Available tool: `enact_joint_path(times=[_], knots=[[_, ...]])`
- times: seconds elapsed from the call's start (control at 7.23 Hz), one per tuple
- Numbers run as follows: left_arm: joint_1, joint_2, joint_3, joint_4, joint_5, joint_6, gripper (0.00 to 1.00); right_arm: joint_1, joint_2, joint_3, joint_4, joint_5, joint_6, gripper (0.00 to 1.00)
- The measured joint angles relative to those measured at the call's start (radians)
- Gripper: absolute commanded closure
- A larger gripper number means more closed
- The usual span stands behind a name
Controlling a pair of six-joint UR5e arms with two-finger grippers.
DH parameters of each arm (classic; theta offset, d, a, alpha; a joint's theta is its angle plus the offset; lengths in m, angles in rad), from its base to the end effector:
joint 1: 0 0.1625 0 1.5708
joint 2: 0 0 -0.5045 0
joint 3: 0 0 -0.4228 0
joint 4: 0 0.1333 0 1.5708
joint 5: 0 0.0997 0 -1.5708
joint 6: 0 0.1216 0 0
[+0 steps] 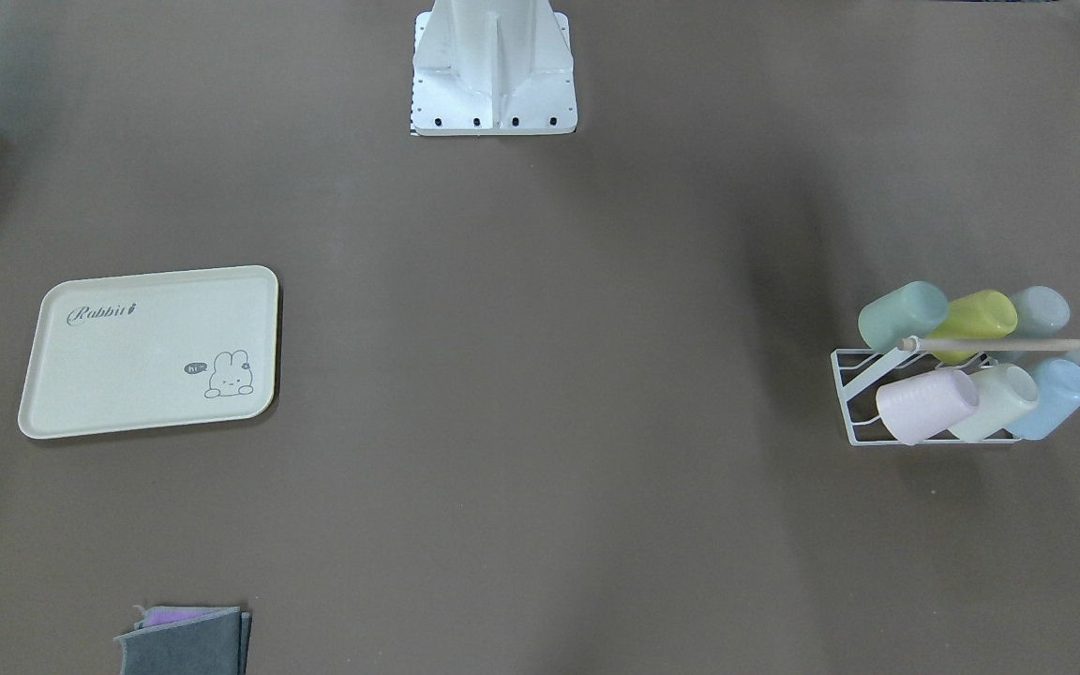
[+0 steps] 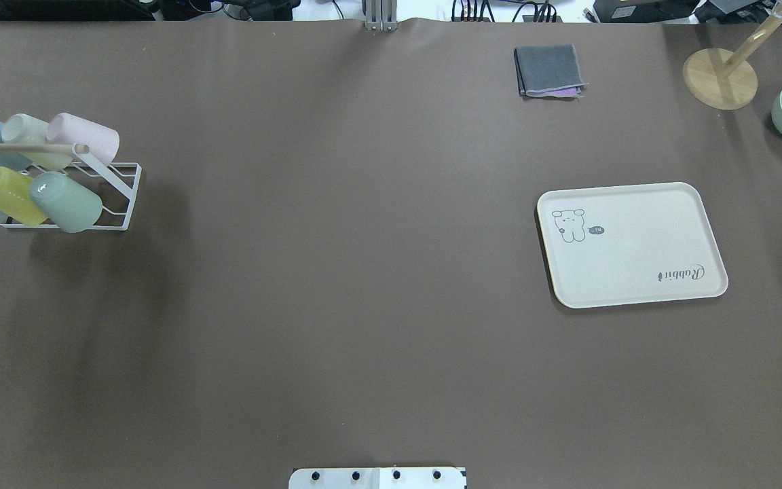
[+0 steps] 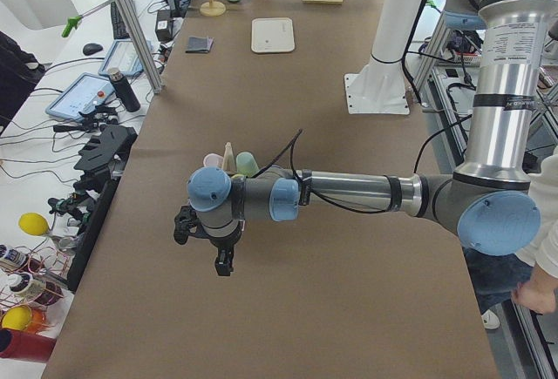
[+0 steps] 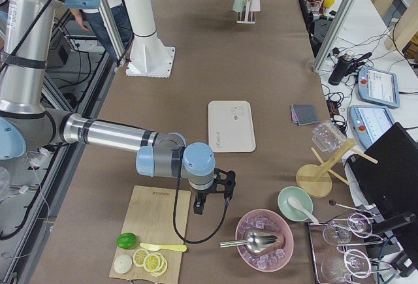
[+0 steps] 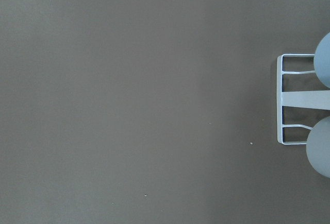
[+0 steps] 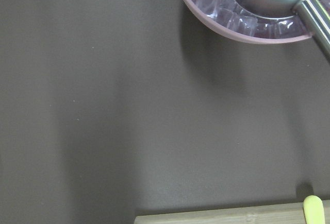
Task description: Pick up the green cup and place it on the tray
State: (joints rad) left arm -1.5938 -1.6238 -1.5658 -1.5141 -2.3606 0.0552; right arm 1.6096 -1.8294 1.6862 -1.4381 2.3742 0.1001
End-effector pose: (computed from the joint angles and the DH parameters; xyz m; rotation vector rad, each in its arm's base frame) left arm -0.0595 -0.5468 0.7325 0.0226 0.7895 0.0271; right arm 0.0608 -0.3862 0.7960 -0.0346 -0.8034 0.1356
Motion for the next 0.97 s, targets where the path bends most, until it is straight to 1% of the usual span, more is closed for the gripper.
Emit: enact_joint_path(times=[0.55, 0.97], knots=[[0.0, 0.001, -0.003, -0.001, 0.001, 0.0, 0.02, 0.031, -0.031, -0.016, 0.008, 0.003, -0.003, 0.0], [0.0, -0.004, 0.002, 0.0, 0.001, 0.0, 0.02, 0.025, -0.032, -0.024, 0.007, -0.008, -0.004, 0.0]])
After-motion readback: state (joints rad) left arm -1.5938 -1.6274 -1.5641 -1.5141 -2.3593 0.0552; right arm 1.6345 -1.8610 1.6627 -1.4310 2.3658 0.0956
